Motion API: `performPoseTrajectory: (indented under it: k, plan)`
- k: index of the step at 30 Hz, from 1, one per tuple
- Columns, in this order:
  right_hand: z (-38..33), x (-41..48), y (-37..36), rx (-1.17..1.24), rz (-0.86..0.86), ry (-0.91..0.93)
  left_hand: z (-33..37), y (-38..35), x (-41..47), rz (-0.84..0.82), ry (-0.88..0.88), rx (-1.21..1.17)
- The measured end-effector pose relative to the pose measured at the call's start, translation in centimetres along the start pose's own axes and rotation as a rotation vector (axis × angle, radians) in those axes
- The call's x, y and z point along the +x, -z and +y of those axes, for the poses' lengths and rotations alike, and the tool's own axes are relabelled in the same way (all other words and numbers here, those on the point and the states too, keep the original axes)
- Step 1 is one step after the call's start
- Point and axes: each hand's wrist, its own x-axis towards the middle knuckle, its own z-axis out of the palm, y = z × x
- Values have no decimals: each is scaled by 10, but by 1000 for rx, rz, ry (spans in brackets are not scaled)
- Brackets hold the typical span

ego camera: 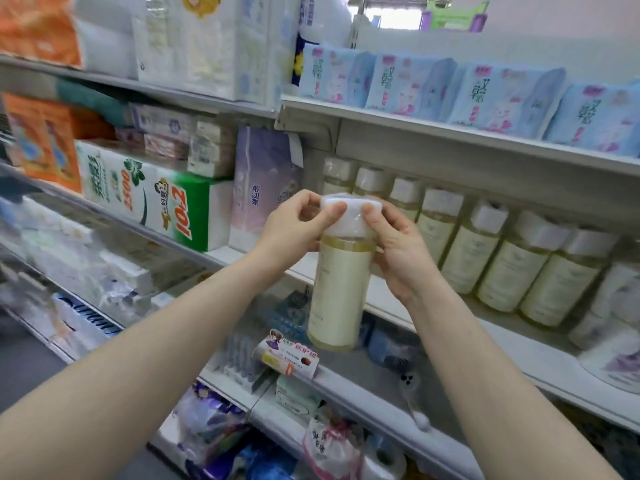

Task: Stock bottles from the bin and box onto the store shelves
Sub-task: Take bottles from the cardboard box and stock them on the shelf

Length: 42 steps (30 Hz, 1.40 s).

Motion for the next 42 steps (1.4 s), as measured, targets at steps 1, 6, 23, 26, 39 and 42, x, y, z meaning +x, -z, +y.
performPoseTrajectory:
  k: [1, 6, 23, 26, 39, 42]
  plan:
    - [1, 10, -4, 27, 0, 6, 0, 4, 9, 2, -11, -4]
    - [4, 54, -30, 121, 19, 65, -10, 26, 54, 16, -64, -10]
    - [52, 128, -85, 97, 282, 175, -70, 72, 151, -114, -208, 32]
    - [59, 129, -86, 60, 299, 177, -77, 73, 152, -123, -215, 36]
    - [82, 118, -99, -168, 390, 135, -104, 78, 141, -302, -152, -120]
    - [101, 105, -101, -296, 440, 142, -120, 80, 132, -399, -90, -107]
